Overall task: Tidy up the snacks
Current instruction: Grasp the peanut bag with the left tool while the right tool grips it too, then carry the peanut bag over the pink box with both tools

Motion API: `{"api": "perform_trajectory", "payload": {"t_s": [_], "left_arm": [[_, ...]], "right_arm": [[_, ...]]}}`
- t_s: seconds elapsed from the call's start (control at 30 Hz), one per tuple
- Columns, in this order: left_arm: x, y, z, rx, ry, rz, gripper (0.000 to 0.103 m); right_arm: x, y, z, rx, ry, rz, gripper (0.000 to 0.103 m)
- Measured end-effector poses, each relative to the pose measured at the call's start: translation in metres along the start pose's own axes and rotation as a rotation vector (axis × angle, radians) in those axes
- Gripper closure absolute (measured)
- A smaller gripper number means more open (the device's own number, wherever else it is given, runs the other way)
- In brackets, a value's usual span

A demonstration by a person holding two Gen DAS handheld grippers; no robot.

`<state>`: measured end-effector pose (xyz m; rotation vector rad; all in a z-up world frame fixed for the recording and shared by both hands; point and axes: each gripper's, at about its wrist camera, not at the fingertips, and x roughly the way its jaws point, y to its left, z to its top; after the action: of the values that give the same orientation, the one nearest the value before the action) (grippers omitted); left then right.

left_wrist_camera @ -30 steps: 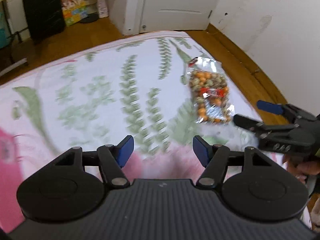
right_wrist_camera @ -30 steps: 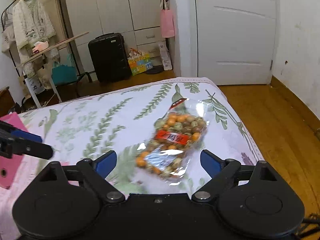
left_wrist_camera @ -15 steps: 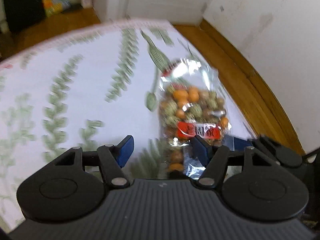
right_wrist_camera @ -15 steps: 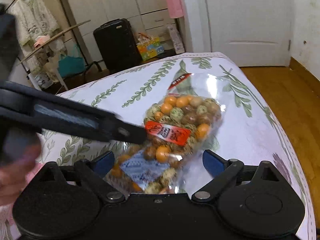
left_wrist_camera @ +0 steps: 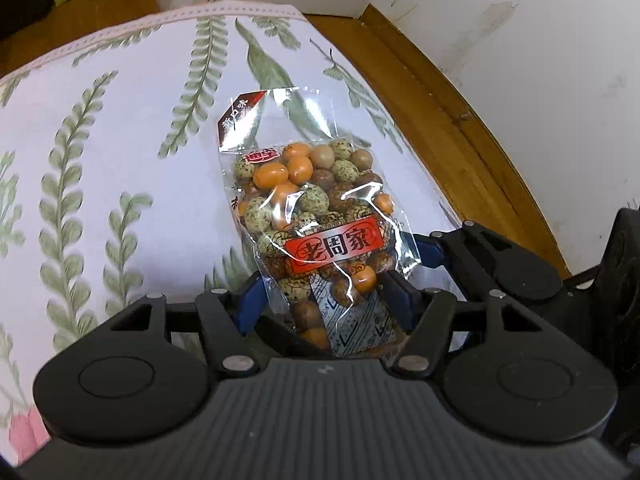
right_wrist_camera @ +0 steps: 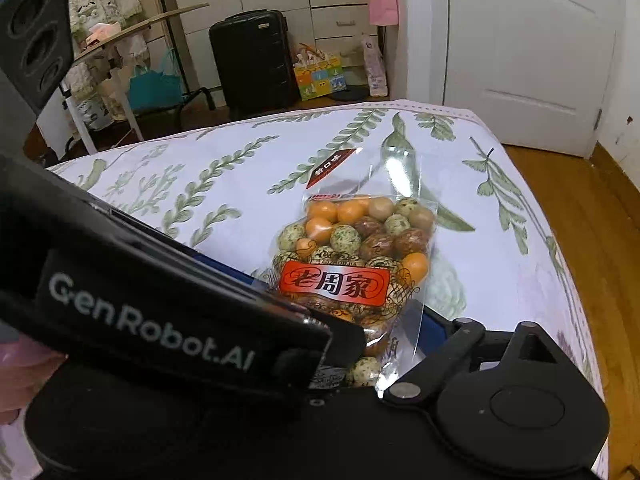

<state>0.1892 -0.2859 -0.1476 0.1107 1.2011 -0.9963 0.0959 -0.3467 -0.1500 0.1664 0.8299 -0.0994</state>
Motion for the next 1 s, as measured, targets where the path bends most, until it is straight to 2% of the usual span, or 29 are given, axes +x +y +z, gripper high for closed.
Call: {"api": "perform_trajectory", "payload": {"t_s": [0.27, 0.43, 0.6, 1.0], "left_arm": [[-0.037, 0.003, -0.026, -0.037, 0.037, 0.020, 0.041], [-0.059, 0.006, -0.047, -0.022, 0.049, 0.037, 0.041], [-0.083, 0.011, -0.069, -0.040, 0.071, 0.046, 0.041], [-0.141, 0.014, -0.109, -0.096, 0.066, 0.080, 0.041]], "right_arm": [[-0.025, 0.035, -0.014, -0.017, -0.004, 0.029, 0.009], [-0.044, 0.062, -0.023, -0.040, -0.010, 0.036, 0.010], [-0.058, 0.085, -0.029, -0.036, 0.004, 0.075, 0.011], [-0.092, 0.135, -0.033, -0.119, 0.024, 0.130, 0.011]]}}
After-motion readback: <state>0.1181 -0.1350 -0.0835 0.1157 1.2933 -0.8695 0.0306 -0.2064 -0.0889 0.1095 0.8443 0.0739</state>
